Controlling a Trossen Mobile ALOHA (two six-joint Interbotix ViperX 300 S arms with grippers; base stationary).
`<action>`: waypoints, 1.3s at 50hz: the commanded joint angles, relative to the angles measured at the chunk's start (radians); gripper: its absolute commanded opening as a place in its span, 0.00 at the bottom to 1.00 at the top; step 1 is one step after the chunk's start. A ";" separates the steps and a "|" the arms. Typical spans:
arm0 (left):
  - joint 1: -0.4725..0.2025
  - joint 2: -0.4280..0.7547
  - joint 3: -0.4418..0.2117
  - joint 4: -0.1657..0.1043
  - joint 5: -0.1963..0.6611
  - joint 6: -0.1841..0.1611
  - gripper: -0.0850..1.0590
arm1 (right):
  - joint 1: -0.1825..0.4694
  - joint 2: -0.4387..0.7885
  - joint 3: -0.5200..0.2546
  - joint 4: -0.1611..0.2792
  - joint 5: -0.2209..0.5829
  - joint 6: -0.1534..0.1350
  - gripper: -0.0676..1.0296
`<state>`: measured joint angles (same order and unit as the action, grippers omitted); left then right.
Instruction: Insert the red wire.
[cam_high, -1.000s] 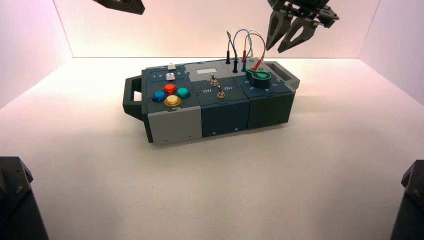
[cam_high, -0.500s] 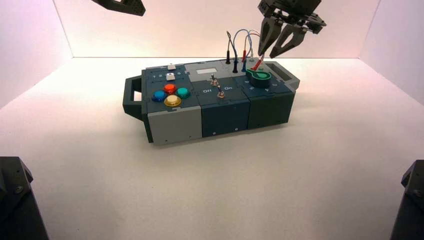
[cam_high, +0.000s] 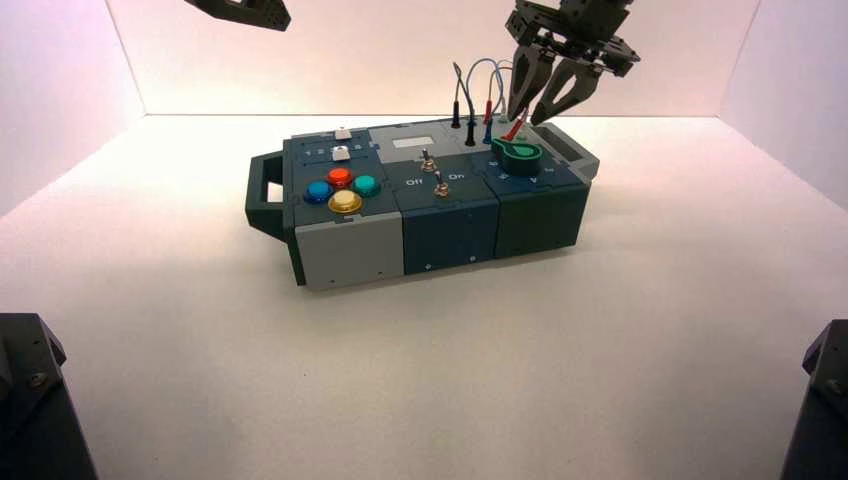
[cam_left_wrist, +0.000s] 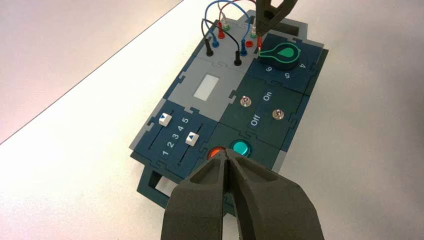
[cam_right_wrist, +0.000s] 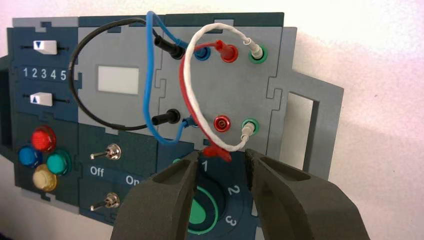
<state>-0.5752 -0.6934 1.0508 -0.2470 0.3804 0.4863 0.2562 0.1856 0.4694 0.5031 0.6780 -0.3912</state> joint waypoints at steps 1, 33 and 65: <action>-0.003 -0.006 -0.021 -0.002 -0.009 0.006 0.05 | 0.006 -0.003 -0.032 0.006 -0.006 -0.008 0.51; -0.003 -0.011 -0.021 0.003 -0.009 0.006 0.05 | 0.009 0.014 -0.051 0.006 0.003 -0.025 0.07; -0.003 -0.006 -0.020 0.005 -0.009 0.006 0.05 | 0.032 -0.063 -0.038 0.000 -0.021 -0.049 0.04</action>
<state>-0.5752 -0.6964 1.0508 -0.2439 0.3804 0.4863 0.2807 0.1703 0.4433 0.5031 0.6750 -0.4280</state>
